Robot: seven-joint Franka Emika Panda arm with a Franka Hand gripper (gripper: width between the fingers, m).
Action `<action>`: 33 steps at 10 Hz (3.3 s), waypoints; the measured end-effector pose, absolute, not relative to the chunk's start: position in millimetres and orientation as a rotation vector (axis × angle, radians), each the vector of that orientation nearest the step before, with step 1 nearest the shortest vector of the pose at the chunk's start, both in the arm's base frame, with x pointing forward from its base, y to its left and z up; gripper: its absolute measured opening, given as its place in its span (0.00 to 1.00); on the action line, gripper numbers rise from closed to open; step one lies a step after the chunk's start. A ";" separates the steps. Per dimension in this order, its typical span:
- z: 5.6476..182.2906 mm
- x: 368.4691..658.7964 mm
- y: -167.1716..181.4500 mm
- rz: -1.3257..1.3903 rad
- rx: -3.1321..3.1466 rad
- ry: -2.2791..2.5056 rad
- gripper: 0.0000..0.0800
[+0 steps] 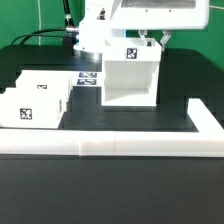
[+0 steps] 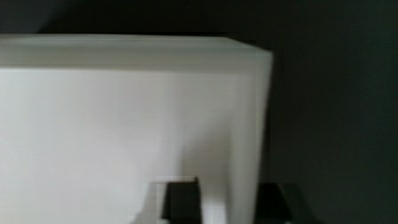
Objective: Assemble drawer
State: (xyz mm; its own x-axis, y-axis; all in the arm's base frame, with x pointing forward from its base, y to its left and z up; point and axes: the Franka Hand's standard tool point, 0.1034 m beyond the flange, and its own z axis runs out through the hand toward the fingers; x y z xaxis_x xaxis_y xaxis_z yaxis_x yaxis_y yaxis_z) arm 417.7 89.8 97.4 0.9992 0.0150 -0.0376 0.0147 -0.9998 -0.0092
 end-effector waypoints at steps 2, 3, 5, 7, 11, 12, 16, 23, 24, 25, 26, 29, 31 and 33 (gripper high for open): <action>97.4 417.7 89.7 0.059 -3.132 -0.024 0.05; 97.4 417.7 89.7 0.059 -3.132 -0.024 0.05; 97.4 417.7 89.7 0.059 -3.132 -0.024 0.05; 97.6 439.8 84.3 0.036 -3.117 -0.094 0.05; 98.2 504.5 80.2 0.000 -3.107 -0.041 0.05; 98.3 523.4 78.8 -0.028 -3.103 -0.026 0.05; 99.1 561.6 79.3 -0.093 -3.094 0.009 0.05; 98.9 561.4 97.7 -0.102 -2.949 0.776 0.05; 98.9 563.6 98.5 -0.099 -2.913 0.869 0.05; 99.4 566.8 98.4 -0.115 -2.881 0.936 0.05; 101.0 567.2 100.0 -0.111 -2.850 1.002 0.05; 103.0 567.1 102.8 -0.093 -2.766 1.171 0.05; 98.5 558.1 96.7 -0.050 -2.646 1.414 0.05; 98.7 561.1 102.9 -0.056 -2.536 1.573 0.05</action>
Offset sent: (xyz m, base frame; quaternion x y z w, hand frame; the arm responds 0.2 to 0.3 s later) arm 0.0000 0.0000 0.0000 0.0000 0.0000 0.0000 1.0000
